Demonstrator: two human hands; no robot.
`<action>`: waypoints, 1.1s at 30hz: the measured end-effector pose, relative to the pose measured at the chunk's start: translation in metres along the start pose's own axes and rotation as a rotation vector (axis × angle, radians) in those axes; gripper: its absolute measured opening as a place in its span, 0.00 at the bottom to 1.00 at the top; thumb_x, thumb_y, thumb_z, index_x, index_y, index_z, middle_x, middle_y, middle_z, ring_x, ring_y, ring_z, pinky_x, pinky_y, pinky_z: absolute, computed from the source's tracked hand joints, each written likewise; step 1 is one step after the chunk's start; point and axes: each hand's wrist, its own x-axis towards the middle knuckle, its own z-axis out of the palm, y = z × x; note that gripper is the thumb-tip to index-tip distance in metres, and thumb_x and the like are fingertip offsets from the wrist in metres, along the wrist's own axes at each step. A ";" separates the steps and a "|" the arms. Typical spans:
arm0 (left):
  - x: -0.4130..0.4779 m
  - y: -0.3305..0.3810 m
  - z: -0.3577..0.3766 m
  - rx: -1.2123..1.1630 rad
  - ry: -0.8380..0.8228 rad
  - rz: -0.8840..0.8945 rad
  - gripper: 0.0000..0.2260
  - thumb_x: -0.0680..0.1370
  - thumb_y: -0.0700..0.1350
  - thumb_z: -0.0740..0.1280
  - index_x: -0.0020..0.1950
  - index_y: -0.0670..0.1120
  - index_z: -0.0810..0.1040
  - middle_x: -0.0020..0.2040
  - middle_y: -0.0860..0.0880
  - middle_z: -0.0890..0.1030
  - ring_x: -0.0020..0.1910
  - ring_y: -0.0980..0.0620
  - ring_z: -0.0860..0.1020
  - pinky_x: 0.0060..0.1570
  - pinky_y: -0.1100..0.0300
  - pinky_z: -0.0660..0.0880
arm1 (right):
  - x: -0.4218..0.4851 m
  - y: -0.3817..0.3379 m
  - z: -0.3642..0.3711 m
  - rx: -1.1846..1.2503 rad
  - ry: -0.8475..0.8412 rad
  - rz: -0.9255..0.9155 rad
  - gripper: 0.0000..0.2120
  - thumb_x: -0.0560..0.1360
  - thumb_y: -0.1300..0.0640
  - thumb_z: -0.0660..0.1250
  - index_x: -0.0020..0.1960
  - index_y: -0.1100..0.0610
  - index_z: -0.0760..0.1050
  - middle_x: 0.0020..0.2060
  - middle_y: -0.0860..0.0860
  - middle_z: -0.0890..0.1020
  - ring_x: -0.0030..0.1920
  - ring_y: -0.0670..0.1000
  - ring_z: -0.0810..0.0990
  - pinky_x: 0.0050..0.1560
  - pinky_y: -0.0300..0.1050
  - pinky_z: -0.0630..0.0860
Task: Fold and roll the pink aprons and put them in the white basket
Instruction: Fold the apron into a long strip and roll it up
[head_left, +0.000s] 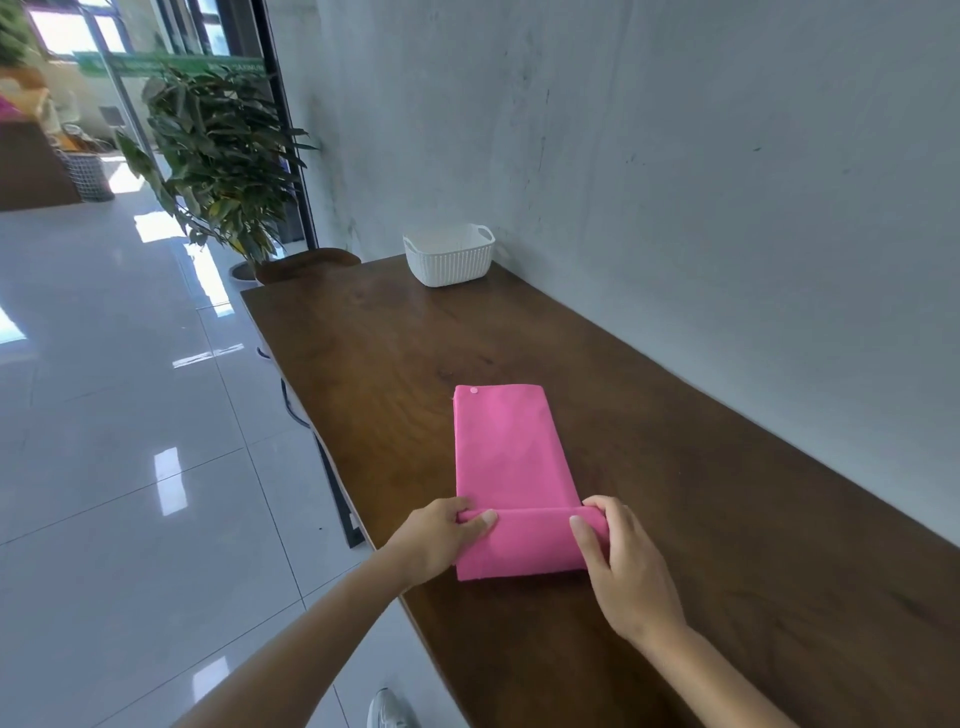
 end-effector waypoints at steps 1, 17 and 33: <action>-0.001 0.000 -0.002 -0.019 -0.024 -0.010 0.21 0.80 0.64 0.61 0.63 0.50 0.75 0.58 0.52 0.81 0.55 0.53 0.81 0.59 0.53 0.80 | -0.003 0.002 0.001 0.009 0.008 -0.003 0.26 0.78 0.32 0.50 0.67 0.46 0.67 0.57 0.41 0.73 0.50 0.39 0.76 0.36 0.29 0.73; -0.019 -0.016 0.027 0.265 0.465 0.318 0.27 0.78 0.67 0.63 0.75 0.59 0.65 0.71 0.62 0.66 0.67 0.60 0.67 0.66 0.61 0.73 | 0.070 -0.024 -0.010 -0.088 -0.367 0.291 0.27 0.81 0.32 0.50 0.58 0.55 0.70 0.48 0.50 0.77 0.42 0.49 0.76 0.37 0.44 0.71; -0.004 -0.008 0.001 0.227 0.300 0.265 0.17 0.83 0.60 0.60 0.69 0.56 0.71 0.58 0.55 0.75 0.55 0.56 0.75 0.57 0.57 0.78 | 0.040 -0.022 -0.001 -0.063 -0.078 0.014 0.18 0.82 0.35 0.47 0.59 0.46 0.66 0.56 0.45 0.74 0.44 0.39 0.75 0.32 0.30 0.69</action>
